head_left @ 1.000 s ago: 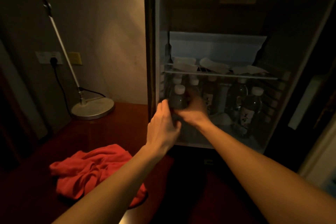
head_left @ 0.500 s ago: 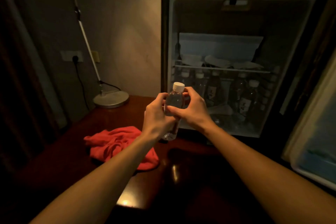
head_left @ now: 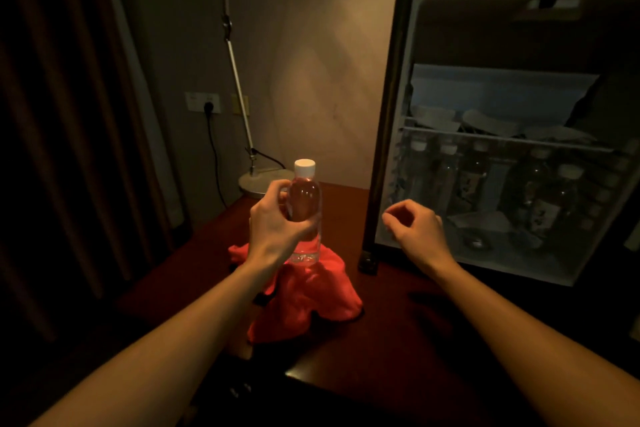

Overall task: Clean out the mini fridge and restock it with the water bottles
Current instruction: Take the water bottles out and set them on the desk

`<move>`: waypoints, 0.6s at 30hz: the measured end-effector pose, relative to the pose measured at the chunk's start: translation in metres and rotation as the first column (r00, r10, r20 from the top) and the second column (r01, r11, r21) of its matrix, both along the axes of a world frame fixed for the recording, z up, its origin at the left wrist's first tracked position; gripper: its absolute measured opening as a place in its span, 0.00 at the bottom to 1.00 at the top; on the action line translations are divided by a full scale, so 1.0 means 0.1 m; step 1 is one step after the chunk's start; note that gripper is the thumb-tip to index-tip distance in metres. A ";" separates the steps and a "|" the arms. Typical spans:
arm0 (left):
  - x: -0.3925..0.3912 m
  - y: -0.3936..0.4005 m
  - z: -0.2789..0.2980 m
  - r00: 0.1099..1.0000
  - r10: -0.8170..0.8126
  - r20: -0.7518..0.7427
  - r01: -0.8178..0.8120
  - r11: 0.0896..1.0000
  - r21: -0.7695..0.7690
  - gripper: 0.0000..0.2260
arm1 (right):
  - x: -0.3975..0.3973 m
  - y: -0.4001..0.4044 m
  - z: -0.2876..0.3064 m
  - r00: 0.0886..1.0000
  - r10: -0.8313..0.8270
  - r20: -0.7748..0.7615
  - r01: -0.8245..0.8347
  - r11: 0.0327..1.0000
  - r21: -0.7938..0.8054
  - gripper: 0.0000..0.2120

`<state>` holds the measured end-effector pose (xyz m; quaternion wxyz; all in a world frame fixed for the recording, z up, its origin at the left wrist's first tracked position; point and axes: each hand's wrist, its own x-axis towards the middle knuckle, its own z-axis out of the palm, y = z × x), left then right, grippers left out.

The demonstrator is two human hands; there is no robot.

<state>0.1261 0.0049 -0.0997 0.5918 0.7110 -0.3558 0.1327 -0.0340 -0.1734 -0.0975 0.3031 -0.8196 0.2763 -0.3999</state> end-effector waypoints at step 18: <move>1.44 -0.30 -0.39 0.987 0.124 -0.105 -0.119 0.991 0.055 0.30 | 1.61 0.09 -0.37 0.924 0.305 -0.229 -0.300 0.952 0.059 0.14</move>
